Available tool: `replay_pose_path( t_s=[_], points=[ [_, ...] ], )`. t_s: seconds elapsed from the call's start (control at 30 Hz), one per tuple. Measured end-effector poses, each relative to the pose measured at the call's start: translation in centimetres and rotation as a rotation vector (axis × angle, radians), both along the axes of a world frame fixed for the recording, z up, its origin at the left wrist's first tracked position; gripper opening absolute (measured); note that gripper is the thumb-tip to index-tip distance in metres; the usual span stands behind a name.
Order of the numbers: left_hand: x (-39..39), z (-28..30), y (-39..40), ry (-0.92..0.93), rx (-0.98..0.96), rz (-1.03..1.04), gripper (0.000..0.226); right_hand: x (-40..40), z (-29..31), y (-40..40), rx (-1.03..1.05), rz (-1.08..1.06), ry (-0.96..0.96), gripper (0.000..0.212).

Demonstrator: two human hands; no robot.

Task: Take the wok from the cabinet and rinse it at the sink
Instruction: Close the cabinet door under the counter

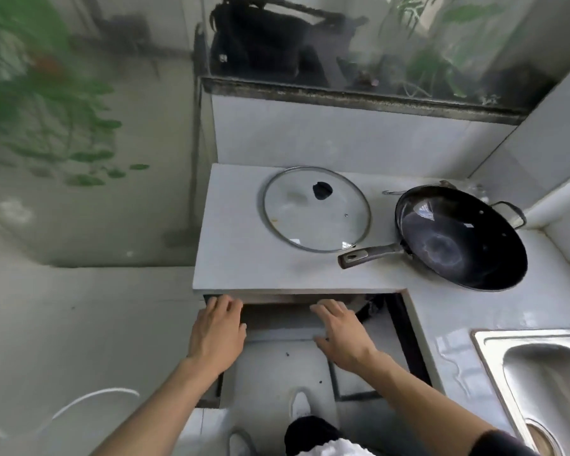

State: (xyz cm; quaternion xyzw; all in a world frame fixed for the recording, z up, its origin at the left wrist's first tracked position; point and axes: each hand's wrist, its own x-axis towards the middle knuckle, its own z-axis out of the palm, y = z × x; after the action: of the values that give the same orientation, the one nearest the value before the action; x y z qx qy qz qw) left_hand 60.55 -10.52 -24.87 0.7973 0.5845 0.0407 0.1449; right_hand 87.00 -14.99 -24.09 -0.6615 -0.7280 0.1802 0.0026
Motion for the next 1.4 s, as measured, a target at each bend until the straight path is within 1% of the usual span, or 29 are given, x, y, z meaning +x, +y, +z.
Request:
replay_pose_path(
  t_s=[0.07, 0.17, 0.23, 0.37, 0.47, 0.57, 0.63, 0.8, 0.97, 1.13, 1.2, 1.23, 1.27, 1.3, 1.33, 1.4],
  points=[
    [-1.9, -0.9, -0.7, -0.013, -0.047, 0.083, 0.040, -1.6, -0.2, 1.3, -0.027, 0.033, -0.013, 0.066],
    [-4.0, -2.2, -1.6, -0.055, -0.121, 0.222, 0.038, -3.4, -0.8, 3.3, -0.032, 0.100, -0.060, 0.065],
    [-4.9, -3.2, -2.3, -0.057, -0.160, 0.276, 0.038, -4.2, -1.3, 4.5, -0.067, 0.122, -0.087, 0.068],
    [-5.5, -5.1, -3.6, 0.024, -0.225, 0.256, 0.045, -4.6, -2.5, 6.2, -0.145, 0.125, -0.150, 0.080],
    [-5.5, -6.3, -4.3, 0.078, -0.244, 0.213, 0.047, -4.4, -3.7, 7.0, -0.202, 0.119, -0.179, 0.084],
    [-5.2, -7.2, -5.1, 0.039, -0.275, 0.212, 0.050, -4.1, -4.5, 7.2, -0.220, 0.115, -0.171, 0.085],
    [-4.9, -7.5, -5.5, -0.027, -0.286, 0.251, 0.052, -3.9, -4.8, 7.2, -0.192, 0.129, -0.172, 0.085],
    [-4.3, -7.4, -5.2, -0.235, -0.323, 0.428, 0.047, -3.5, -4.6, 7.8, -0.162, 0.131, -0.145, 0.082],
    [-3.3, -7.1, -5.0, -0.304, -0.387, 0.539, 0.048, -3.3, -4.5, 7.8, -0.194, 0.137, -0.125, 0.083],
    [-3.1, -6.9, -4.0, -0.476, -0.427, 0.723, 0.043, -3.0, -4.9, 7.7, -0.189, 0.143, -0.123, 0.087],
    [-3.0, -6.9, -3.7, -0.555, -0.485, 0.824, 0.040, -2.9, -5.0, 7.7, -0.172, 0.139, -0.120, 0.087],
    [-2.8, -7.0, -3.7, -0.596, -0.523, 0.872, 0.034, -2.9, -5.1, 7.7, -0.162, 0.137, -0.115, 0.086],
    [-2.6, -7.2, -3.6, -0.649, -0.563, 0.920, 0.027, -2.9, -5.1, 7.7, -0.152, 0.136, -0.109, 0.086],
    [-2.3, -7.1, -3.4, -0.725, -0.601, 0.974, 0.027, -2.8, -5.1, 7.7, -0.144, 0.138, -0.103, 0.085],
    [-2.1, -7.3, -3.2, -0.827, -0.650, 1.038, 0.035, -2.8, -5.2, 7.7, -0.136, 0.142, -0.100, 0.085],
    [-1.1, -7.7, -2.8, -1.077, -0.767, 1.141, 0.036, -2.7, -5.2, 7.7, -0.129, 0.146, -0.095, 0.084]
  ],
)
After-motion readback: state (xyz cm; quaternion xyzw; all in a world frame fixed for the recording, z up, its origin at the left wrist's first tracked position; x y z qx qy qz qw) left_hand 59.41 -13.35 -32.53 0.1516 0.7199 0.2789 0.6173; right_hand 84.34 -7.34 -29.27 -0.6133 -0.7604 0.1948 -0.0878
